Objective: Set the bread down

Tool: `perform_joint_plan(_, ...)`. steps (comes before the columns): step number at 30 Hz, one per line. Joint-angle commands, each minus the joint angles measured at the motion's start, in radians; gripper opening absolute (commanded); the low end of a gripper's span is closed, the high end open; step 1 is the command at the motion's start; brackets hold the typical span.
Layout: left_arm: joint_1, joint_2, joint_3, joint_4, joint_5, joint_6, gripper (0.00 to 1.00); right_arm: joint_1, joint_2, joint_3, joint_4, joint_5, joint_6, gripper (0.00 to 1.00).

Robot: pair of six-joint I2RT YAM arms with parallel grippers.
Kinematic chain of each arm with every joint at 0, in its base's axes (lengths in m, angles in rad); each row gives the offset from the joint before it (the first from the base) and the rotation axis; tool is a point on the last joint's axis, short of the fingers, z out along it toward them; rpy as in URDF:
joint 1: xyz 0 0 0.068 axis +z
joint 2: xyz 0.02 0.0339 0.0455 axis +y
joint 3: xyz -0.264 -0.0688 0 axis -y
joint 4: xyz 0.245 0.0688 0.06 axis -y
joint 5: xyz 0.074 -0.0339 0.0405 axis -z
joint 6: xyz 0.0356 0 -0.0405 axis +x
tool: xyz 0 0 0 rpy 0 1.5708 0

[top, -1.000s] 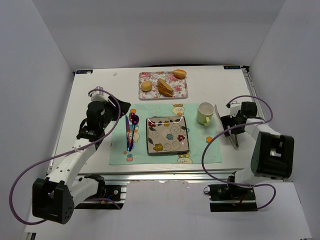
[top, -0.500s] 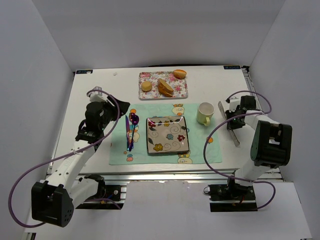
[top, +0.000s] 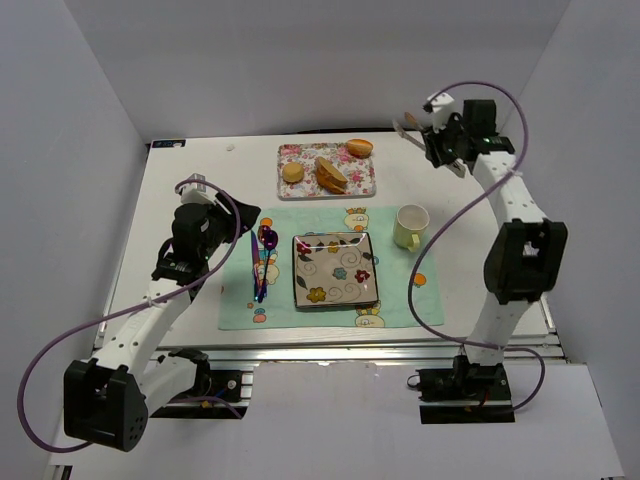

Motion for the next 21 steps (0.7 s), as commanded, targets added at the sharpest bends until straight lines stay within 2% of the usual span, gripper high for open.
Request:
perform_joint_plan(1, 0.000, -0.005, 0.023, -0.012, -0.014, 0.011, 0.62, 0.076, 0.118, 0.171, -0.060, 0.008, -0.056, 0.48)
perform_joint_plan(7, 0.001, -0.002, 0.034, -0.015, -0.034, 0.012, 0.62, 0.164, 0.258, 0.315, -0.053, 0.048, -0.116, 0.49)
perform_joint_plan(15, 0.001, 0.029, 0.046, -0.015, -0.043, 0.006, 0.62, 0.250, 0.325, 0.302, 0.078, 0.173, -0.266, 0.49)
perform_joint_plan(21, 0.001, 0.047, 0.054, -0.015, -0.045, 0.011, 0.62, 0.276, 0.357, 0.302, 0.134, 0.207, -0.334, 0.50)
